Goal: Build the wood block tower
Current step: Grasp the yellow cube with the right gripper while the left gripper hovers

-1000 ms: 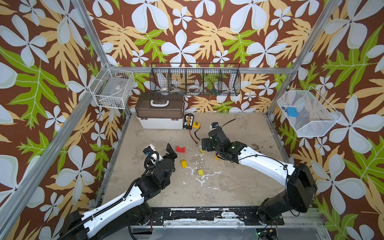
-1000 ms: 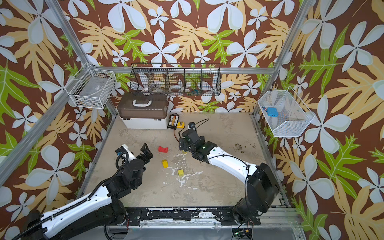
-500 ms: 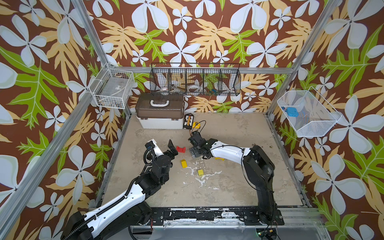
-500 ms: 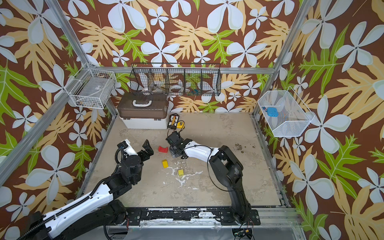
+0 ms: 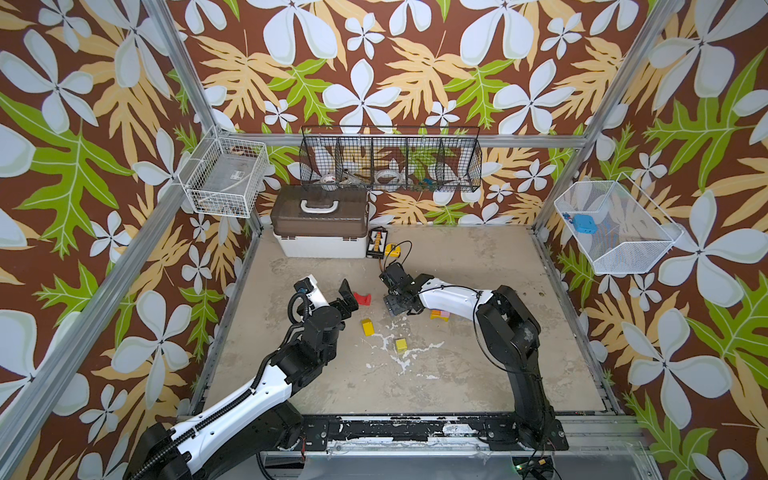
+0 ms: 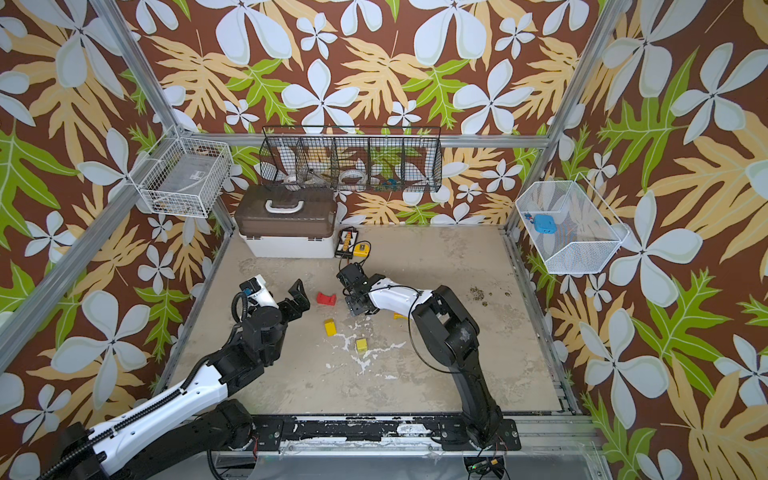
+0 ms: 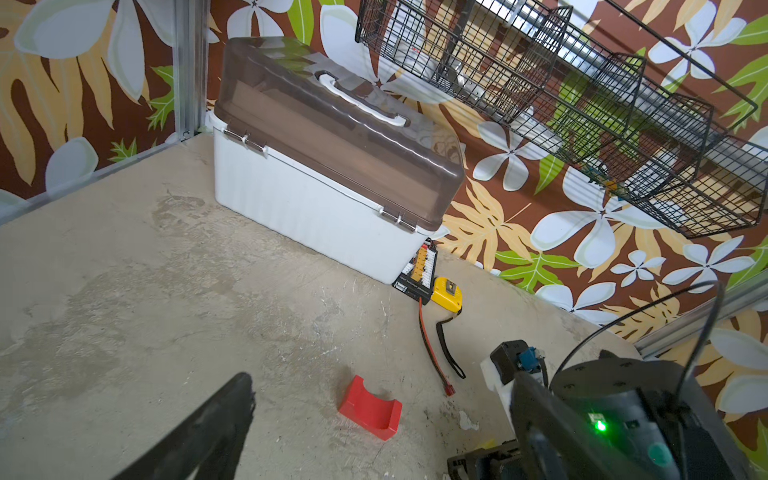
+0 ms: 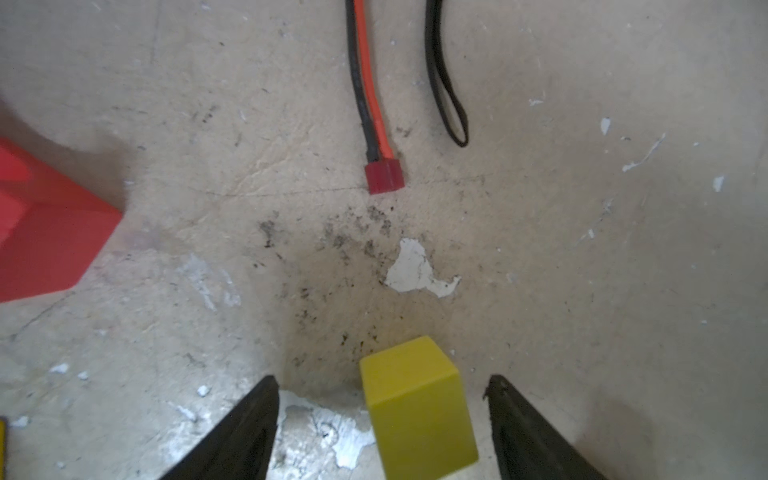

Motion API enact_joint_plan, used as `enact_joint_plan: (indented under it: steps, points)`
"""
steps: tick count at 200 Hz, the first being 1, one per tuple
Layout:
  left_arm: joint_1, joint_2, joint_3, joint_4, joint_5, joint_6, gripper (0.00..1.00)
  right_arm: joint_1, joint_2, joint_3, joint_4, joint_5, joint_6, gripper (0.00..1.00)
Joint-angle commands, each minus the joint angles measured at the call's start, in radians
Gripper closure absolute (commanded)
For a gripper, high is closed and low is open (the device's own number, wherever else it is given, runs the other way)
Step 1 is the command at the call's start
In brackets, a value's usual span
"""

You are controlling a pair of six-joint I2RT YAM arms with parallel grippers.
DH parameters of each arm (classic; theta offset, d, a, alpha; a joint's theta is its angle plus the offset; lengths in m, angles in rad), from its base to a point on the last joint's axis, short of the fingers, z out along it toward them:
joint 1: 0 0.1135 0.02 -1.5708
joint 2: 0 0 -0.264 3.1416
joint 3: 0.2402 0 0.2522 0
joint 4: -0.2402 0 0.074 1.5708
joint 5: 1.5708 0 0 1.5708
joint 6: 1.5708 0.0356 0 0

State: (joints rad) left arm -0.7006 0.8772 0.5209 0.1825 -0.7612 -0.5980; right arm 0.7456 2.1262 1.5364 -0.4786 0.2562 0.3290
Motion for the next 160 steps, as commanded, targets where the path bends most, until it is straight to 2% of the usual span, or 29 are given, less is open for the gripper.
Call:
enact_joint_plan:
  steps: [1, 51, 79, 106, 160]
  points:
    - [0.003, 0.003, 0.001, 0.011, 0.005, 0.009, 0.03, -0.007, 0.002, -0.002, -0.004, -0.036, -0.003, 0.28]
    - [0.003, 0.006, 0.001, 0.018, 0.022, 0.012, 0.03, -0.006, -0.005, -0.007, 0.002, -0.066, -0.002, 0.51]
    - [0.003, 0.004, 0.002, 0.021, 0.019, 0.018, 0.04, -0.007, 0.006, -0.002, -0.020, -0.029, 0.006, 0.60]
    - [0.003, 0.009, -0.005, 0.030, 0.022, 0.018, 0.04, -0.007, 0.022, 0.012, -0.033, -0.004, 0.013, 0.65]
    - [0.003, 0.021, -0.001, 0.037, 0.048, 0.025, 0.04, -0.003, -0.022, -0.002, -0.027, -0.007, 0.030, 0.81]
